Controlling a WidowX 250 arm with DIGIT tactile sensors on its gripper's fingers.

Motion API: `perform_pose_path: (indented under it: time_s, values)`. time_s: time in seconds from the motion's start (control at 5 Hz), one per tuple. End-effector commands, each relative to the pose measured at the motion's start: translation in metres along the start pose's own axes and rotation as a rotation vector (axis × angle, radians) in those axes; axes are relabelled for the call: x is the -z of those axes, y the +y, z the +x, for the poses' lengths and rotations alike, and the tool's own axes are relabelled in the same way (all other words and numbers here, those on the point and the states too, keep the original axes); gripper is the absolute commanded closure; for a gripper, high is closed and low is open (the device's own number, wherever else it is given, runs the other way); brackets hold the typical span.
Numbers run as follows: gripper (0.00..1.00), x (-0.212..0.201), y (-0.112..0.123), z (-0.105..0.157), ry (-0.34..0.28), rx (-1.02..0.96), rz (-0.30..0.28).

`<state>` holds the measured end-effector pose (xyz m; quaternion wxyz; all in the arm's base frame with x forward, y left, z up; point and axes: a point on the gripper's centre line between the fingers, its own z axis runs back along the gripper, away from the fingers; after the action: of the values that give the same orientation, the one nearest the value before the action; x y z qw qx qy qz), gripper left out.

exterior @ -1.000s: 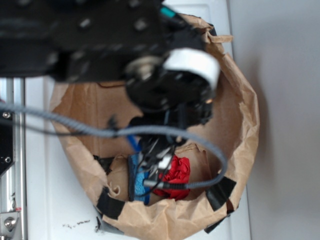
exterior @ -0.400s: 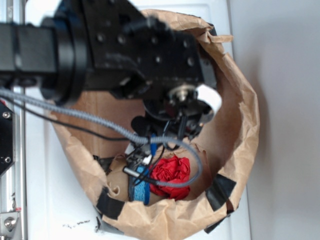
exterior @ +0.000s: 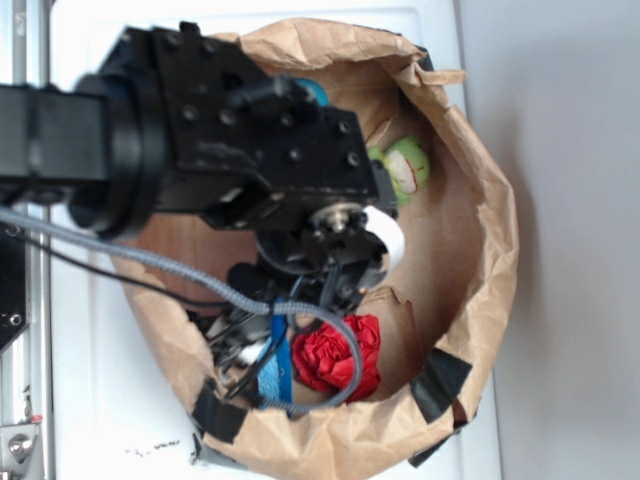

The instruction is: Grab the blue sponge.

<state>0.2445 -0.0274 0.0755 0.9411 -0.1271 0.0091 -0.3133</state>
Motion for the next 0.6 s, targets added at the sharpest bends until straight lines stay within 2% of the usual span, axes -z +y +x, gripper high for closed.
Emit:
perform_pose_path:
  time_s: [0.0, 0.4]
  values:
    - [0.00, -0.004, -0.014, 0.004, -0.073, 0.075, 0.045]
    - [0.00, 0.030, -0.017, 0.001, -0.079, 0.165, 0.036]
